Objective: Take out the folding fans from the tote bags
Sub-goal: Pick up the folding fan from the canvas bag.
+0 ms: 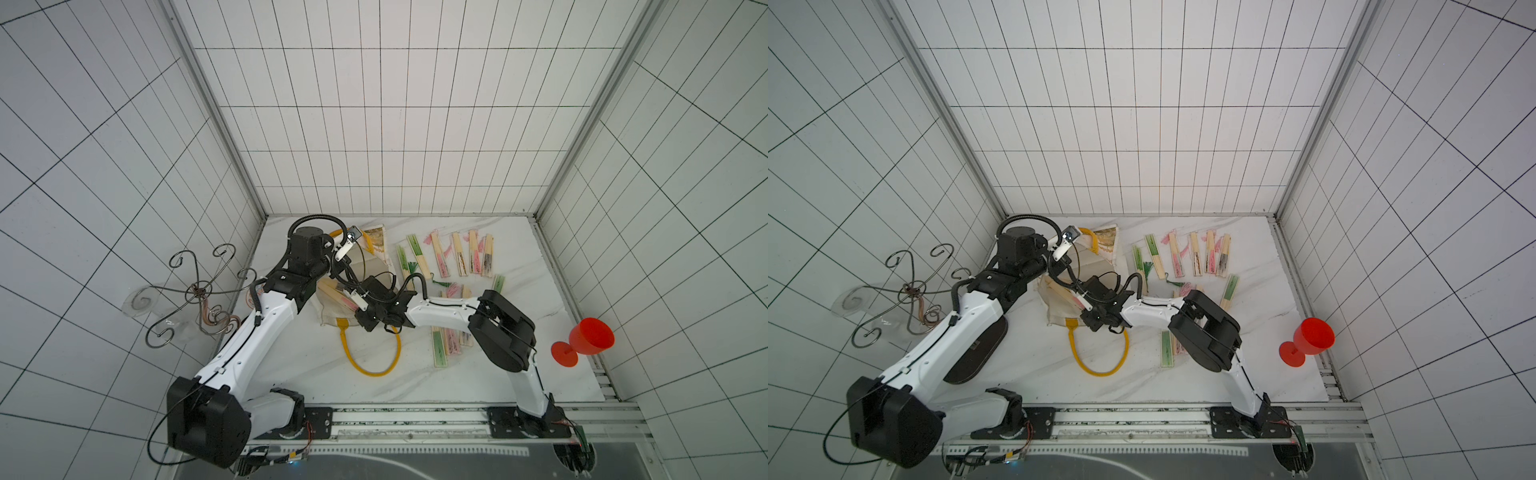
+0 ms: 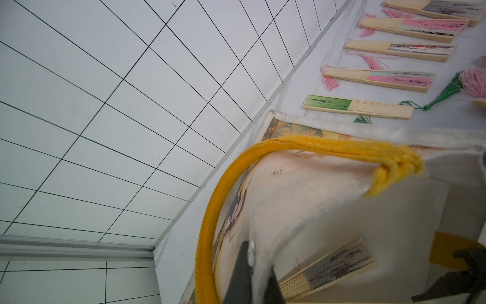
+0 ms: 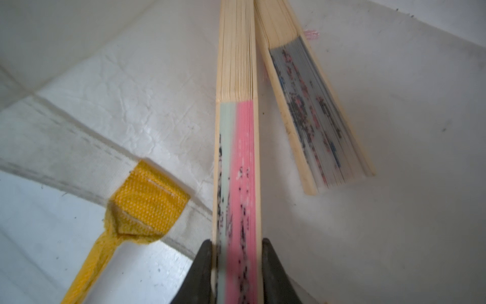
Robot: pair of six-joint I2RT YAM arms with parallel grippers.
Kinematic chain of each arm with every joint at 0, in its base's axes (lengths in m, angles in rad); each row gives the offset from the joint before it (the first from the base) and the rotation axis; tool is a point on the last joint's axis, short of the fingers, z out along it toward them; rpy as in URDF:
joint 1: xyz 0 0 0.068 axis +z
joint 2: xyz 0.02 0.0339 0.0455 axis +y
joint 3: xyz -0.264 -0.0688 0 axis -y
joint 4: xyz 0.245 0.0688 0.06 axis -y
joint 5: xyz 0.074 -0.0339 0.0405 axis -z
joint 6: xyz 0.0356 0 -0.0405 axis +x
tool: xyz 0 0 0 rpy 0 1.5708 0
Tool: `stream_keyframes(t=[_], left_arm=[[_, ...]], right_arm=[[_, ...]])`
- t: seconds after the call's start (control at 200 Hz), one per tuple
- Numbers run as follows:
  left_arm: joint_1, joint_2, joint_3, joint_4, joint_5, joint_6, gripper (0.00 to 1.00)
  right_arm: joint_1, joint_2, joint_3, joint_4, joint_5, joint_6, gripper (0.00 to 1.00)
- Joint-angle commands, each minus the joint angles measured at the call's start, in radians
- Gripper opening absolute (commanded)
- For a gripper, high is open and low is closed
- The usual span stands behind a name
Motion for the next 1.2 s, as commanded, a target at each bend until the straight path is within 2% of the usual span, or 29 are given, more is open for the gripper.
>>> stream_keyframes(t=[0.0,0.615,0.85,1.069,1.194], left_arm=[[-0.002,-0.007,0.007,0.061,-0.033,0.008,0.00],[-0.002,0.033,0.018,0.094,-0.198,-0.016,0.00],[-0.002,0.046,0.025,0.094,-0.232,-0.017,0.00],[-0.002,0.033,0.019,0.093,-0.234,-0.007,0.00],[-0.002,0.025,0.018,0.088,-0.233,0.000,0.00]], right_arm=[[0.018,-0.062,-0.019,-0.059,0.005,0.005,0.00],[0.069,-0.406,-0.348,-0.146,0.084,0.140,0.00],[0.080,-0.615,-0.505,-0.181,0.143,0.277,0.00],[0.081,-0.864,-0.660,-0.289,0.222,0.438,0.00],[0.070,-0.941,-0.710,-0.358,0.244,0.506,0.00]])
